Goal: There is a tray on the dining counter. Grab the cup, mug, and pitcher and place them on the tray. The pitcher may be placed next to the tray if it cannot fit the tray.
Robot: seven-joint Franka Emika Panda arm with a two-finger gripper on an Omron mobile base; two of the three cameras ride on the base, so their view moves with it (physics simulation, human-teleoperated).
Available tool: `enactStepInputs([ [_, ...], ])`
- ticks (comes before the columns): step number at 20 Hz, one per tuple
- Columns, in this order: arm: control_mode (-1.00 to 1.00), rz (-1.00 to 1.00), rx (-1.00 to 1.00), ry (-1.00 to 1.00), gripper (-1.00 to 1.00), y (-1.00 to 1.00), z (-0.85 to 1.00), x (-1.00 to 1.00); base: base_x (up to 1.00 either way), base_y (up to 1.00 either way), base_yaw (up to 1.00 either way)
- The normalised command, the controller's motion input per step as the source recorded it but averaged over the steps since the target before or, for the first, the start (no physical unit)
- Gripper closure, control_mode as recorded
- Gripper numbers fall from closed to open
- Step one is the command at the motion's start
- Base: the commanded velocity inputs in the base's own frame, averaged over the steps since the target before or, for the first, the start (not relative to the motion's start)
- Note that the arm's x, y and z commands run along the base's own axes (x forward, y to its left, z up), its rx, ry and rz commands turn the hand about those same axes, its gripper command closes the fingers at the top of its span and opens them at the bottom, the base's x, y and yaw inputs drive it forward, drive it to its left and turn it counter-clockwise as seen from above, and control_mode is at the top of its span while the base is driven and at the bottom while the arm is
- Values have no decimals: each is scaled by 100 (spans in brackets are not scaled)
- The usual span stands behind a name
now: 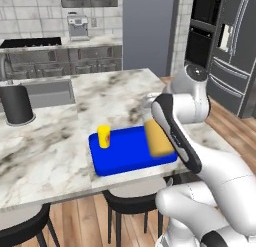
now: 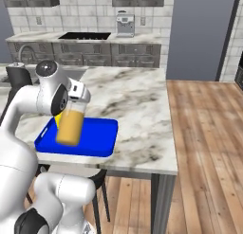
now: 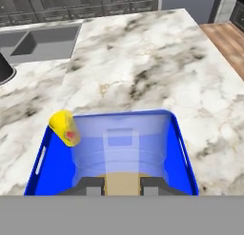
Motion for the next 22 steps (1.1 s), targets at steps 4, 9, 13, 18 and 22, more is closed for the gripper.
enactStepInputs([
  [4,-100,0,0,0,100,0,5,30,0,0,0],
  [9,-100,0,0,0,100,0,15,33,0,0,0],
  [13,-100,0,0,0,100,0,8,34,0,0,0],
  [18,-100,0,0,-2,100,0,0,41,0,0,0],
  [22,-100,0,0,-16,100,0,3,16,0,0,0],
])
